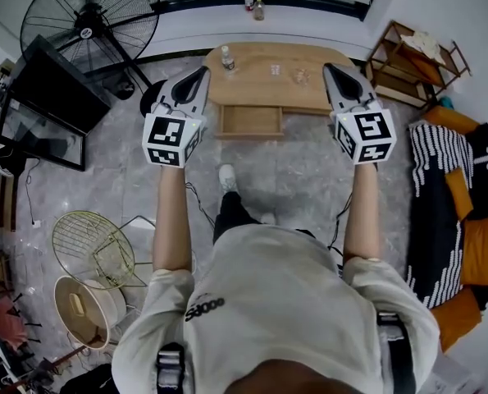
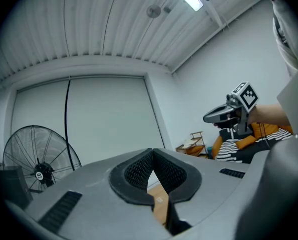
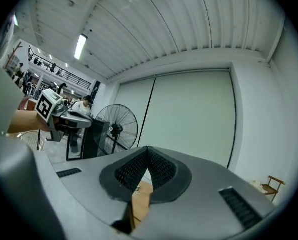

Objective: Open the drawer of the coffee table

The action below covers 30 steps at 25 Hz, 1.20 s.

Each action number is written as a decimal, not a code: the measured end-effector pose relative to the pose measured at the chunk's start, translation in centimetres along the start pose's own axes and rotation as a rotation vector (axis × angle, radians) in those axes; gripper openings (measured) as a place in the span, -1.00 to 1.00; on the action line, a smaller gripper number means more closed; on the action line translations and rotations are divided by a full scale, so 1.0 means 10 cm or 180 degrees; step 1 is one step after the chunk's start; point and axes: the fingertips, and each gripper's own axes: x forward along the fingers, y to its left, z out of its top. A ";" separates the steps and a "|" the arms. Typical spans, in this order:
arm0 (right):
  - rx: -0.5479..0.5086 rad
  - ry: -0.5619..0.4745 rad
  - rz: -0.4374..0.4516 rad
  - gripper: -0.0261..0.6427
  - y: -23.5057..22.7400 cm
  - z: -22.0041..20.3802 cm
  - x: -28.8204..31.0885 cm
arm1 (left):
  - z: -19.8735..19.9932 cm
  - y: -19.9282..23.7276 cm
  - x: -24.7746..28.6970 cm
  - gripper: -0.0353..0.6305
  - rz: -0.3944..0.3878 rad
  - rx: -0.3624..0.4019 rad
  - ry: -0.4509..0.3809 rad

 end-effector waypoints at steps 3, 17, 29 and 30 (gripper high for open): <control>-0.0050 0.0017 0.0000 -0.90 0.03 0.00 -0.06 | 0.03 -0.04 -0.05 -0.84 -0.0009 -0.0001 -0.0023; -0.0191 0.0104 0.0011 -0.90 -0.04 -0.01 -0.11 | 0.14 -0.20 0.06 -0.84 -0.0083 0.0033 -0.0082; -0.0159 0.0154 0.0031 -0.90 -0.09 -0.12 0.01 | 0.03 -0.19 0.19 -0.84 -0.0116 0.0010 -0.0009; -0.0155 0.0156 0.0029 -0.90 -0.09 -0.13 0.01 | 0.02 -0.19 0.19 -0.84 -0.0123 0.0012 -0.0005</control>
